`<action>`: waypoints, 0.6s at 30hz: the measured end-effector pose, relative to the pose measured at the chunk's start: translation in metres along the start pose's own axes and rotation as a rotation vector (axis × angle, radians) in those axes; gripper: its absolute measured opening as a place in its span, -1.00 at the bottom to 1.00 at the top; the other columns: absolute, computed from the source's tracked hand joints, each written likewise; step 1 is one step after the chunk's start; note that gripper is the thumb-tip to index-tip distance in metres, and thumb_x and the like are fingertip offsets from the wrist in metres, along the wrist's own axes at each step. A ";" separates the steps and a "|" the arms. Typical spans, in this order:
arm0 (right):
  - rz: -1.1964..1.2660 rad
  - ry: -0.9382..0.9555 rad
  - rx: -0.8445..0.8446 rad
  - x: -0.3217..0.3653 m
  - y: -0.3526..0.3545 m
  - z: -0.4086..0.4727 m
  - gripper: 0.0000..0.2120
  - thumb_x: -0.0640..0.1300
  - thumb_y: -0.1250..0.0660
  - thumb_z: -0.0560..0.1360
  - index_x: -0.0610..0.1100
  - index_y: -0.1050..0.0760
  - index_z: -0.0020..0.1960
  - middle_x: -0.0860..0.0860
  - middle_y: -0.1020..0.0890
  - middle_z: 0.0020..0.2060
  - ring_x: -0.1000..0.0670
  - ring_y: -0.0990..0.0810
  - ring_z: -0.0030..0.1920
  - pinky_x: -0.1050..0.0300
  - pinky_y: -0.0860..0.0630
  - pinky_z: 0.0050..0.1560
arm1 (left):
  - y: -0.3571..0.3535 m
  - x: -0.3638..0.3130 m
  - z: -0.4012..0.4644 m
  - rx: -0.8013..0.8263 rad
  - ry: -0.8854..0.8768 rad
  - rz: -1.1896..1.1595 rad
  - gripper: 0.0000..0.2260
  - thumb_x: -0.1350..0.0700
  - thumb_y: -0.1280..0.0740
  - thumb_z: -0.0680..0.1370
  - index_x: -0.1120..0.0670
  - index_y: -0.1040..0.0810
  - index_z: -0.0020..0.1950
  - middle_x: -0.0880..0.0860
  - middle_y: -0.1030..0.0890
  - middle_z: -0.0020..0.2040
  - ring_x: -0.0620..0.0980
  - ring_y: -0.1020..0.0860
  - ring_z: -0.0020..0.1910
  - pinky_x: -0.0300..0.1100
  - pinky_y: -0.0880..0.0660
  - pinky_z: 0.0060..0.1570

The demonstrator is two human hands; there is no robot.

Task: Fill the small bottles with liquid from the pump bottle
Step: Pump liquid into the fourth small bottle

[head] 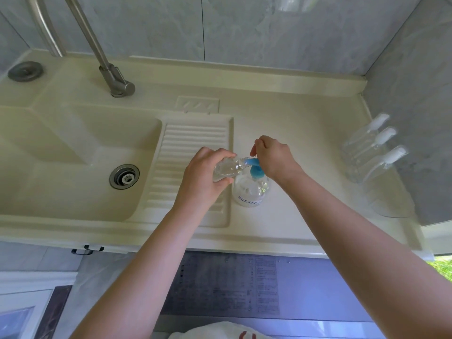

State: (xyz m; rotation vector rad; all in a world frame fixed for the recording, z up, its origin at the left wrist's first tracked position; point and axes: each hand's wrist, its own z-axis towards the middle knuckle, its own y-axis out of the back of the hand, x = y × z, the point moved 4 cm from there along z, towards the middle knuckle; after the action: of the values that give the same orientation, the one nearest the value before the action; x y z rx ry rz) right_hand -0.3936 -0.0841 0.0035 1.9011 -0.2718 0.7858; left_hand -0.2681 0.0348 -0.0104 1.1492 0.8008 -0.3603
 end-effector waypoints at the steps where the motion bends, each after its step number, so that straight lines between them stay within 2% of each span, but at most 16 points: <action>1: 0.022 -0.002 -0.008 -0.001 -0.002 0.000 -0.74 -0.30 -0.06 0.60 -0.30 -0.49 0.13 -0.16 -0.59 0.08 -0.26 -0.53 0.07 -0.04 -0.51 -0.01 | -0.001 0.001 0.000 0.002 0.000 0.003 -0.55 0.20 -0.55 0.33 -0.11 -0.60 0.17 -0.06 -0.47 -0.01 -0.10 -0.53 0.04 -0.18 -0.46 0.11; 3: 0.026 0.011 -0.010 -0.001 -0.005 0.000 -0.75 -0.31 -0.06 0.59 -0.30 -0.49 0.09 -0.11 -0.60 0.00 -0.26 -0.52 0.04 -0.02 -0.50 -0.06 | -0.002 0.003 -0.002 0.001 0.000 0.010 -0.54 0.19 -0.55 0.33 -0.11 -0.60 0.17 -0.08 -0.46 -0.01 -0.11 -0.53 0.05 -0.18 -0.46 0.12; 5: 0.084 -0.023 -0.026 -0.001 -0.003 -0.001 -0.70 -0.21 -0.03 0.63 -0.26 -0.52 0.09 -0.01 -0.57 -0.16 -0.17 -0.50 -0.03 0.02 -0.47 -0.07 | -0.003 0.005 -0.003 0.003 0.005 0.011 -0.54 0.19 -0.55 0.33 -0.12 -0.59 0.18 -0.07 -0.47 -0.01 -0.10 -0.53 0.04 -0.18 -0.46 0.11; 8: 0.109 -0.056 -0.004 -0.001 0.004 -0.002 -0.65 -0.10 -0.02 0.66 -0.21 -0.55 0.10 0.09 -0.51 -0.24 -0.10 -0.46 -0.04 0.09 -0.39 -0.05 | -0.003 0.004 -0.003 -0.008 0.004 0.008 -0.54 0.19 -0.56 0.33 -0.12 -0.59 0.17 -0.07 -0.46 -0.02 -0.12 -0.51 0.02 -0.30 -0.39 0.08; 10: 0.121 -0.069 0.015 -0.001 0.006 -0.001 -0.66 -0.09 -0.04 0.65 -0.20 -0.56 0.08 0.15 -0.48 -0.28 -0.07 -0.45 -0.05 0.12 -0.35 -0.12 | -0.001 0.002 -0.003 -0.019 0.002 0.008 -0.54 0.19 -0.56 0.33 -0.11 -0.59 0.17 -0.08 -0.46 -0.02 -0.13 -0.50 0.01 -0.32 -0.36 0.07; 13: 0.084 -0.055 0.018 -0.001 0.007 -0.003 -0.67 -0.13 -0.04 0.64 -0.21 -0.56 0.09 0.09 -0.50 -0.25 -0.11 -0.48 -0.06 0.11 -0.39 -0.21 | 0.000 0.001 -0.003 -0.015 0.009 0.007 -0.54 0.19 -0.56 0.33 -0.11 -0.59 0.18 -0.07 -0.47 -0.01 -0.13 -0.50 0.02 -0.33 -0.35 0.08; 16: 0.014 -0.006 -0.008 0.000 0.000 -0.004 -0.66 -0.16 0.02 0.66 -0.24 -0.49 0.18 -0.11 -0.59 -0.01 -0.23 -0.53 0.08 -0.04 -0.48 0.06 | -0.003 0.002 -0.003 -0.011 0.012 0.011 -0.55 0.18 -0.55 0.34 -0.11 -0.59 0.18 -0.06 -0.47 -0.01 -0.14 -0.49 0.01 -0.32 -0.36 0.07; 18: 0.024 -0.005 -0.046 -0.001 -0.003 -0.005 -0.70 -0.18 0.00 0.64 -0.24 -0.47 0.17 -0.19 -0.59 0.06 -0.27 -0.54 0.10 -0.09 -0.49 0.07 | -0.005 0.001 -0.004 -0.011 0.014 0.010 -0.55 0.19 -0.55 0.34 -0.12 -0.59 0.17 -0.06 -0.46 -0.02 -0.14 -0.50 0.02 -0.29 -0.39 0.08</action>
State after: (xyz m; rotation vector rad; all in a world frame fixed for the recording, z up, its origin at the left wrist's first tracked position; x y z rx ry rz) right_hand -0.3948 -0.0784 0.0023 1.8594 -0.3137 0.7850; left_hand -0.2719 0.0362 -0.0154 1.1461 0.8083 -0.3399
